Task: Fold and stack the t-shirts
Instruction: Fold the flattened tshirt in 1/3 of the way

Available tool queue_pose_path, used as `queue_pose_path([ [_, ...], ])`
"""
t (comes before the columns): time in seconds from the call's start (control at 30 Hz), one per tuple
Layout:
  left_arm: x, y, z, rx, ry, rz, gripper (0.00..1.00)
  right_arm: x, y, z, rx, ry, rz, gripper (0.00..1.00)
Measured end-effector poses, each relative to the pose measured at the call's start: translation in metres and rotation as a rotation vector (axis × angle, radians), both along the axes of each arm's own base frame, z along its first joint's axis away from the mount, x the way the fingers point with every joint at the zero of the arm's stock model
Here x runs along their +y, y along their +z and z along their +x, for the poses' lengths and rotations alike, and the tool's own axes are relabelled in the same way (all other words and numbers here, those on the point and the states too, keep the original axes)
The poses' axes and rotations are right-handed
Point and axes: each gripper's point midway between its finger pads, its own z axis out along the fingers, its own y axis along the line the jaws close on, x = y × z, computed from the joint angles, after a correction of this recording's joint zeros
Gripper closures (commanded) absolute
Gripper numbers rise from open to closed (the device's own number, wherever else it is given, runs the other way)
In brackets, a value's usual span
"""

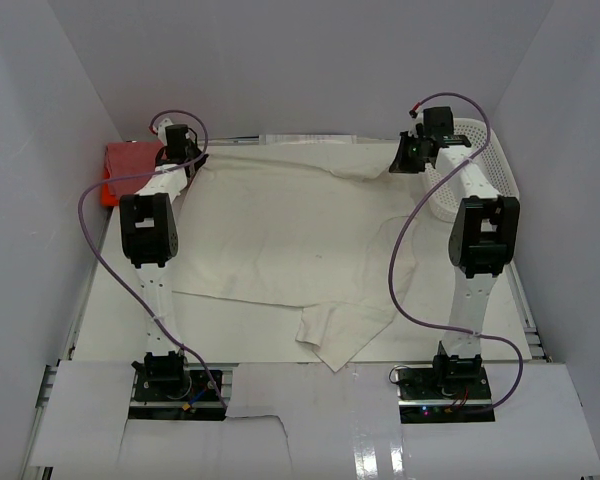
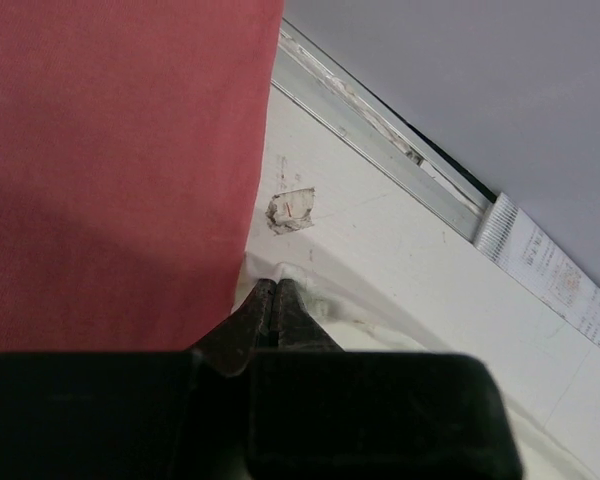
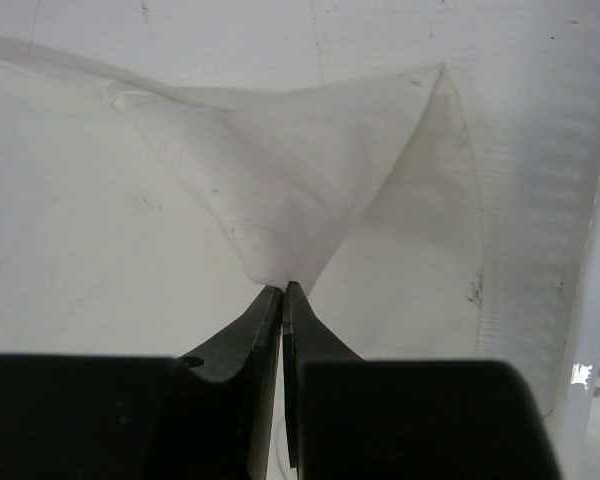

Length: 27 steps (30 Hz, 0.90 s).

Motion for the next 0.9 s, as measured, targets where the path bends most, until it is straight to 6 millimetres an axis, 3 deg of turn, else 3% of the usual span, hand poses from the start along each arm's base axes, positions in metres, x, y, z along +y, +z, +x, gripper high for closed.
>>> queue_pose_path([
  [0.57,-0.009,0.008,0.004,-0.024,-0.036,-0.053,1.00,0.000,0.033,-0.015,-0.051,0.007,0.007,0.92],
  [0.9,-0.013,0.010,0.004,-0.026,-0.048,-0.076,1.00,0.000,0.041,-0.018,-0.062,0.010,0.005,0.92],
])
